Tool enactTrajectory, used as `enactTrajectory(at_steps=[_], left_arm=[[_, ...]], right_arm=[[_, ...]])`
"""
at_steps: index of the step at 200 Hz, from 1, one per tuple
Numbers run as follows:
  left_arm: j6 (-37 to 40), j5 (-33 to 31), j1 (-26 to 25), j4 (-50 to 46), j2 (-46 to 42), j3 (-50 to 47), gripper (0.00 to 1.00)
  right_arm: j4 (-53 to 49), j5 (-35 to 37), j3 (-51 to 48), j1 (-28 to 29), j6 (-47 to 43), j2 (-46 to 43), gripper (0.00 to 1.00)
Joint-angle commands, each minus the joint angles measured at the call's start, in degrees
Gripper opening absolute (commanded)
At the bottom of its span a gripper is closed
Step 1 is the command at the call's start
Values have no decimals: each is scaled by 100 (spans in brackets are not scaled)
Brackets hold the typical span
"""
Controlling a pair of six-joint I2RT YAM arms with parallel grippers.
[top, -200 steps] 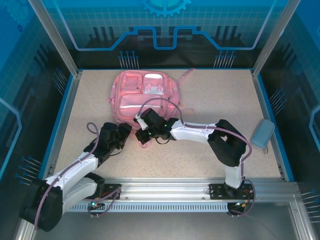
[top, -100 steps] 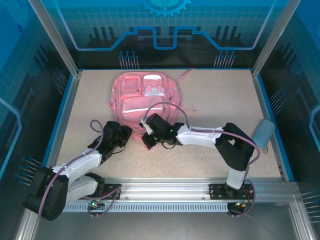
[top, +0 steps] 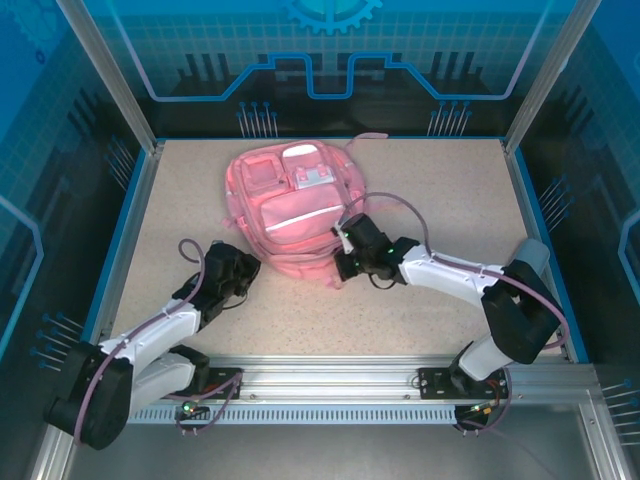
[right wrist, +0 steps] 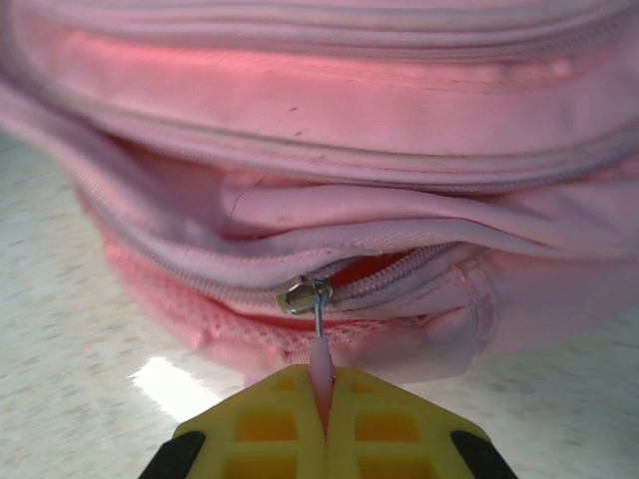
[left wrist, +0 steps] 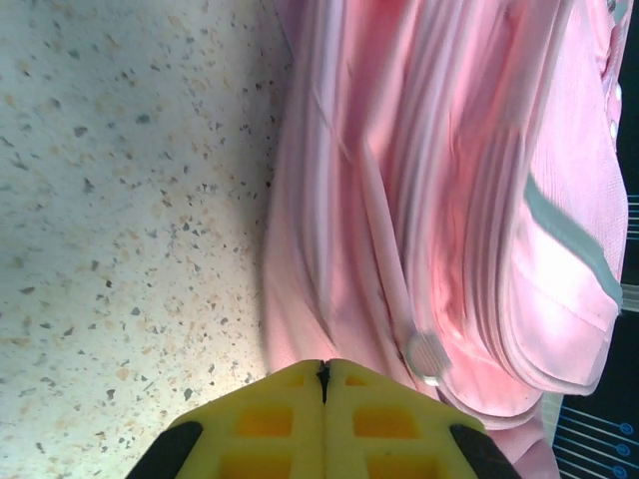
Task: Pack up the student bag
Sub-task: Zip the student bag at the top-center of the table.
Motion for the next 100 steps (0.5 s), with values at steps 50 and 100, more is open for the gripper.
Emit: enactTrajectory(at_steps=[50,100], left_arm=[[364,392,59,-616,-379,207,39],[-165,1065,59,-197,-339,276,66]], right_arm=[[144,-1489,441,50,-499,279,0],[373,-2121,1128,677,-621,876,0]])
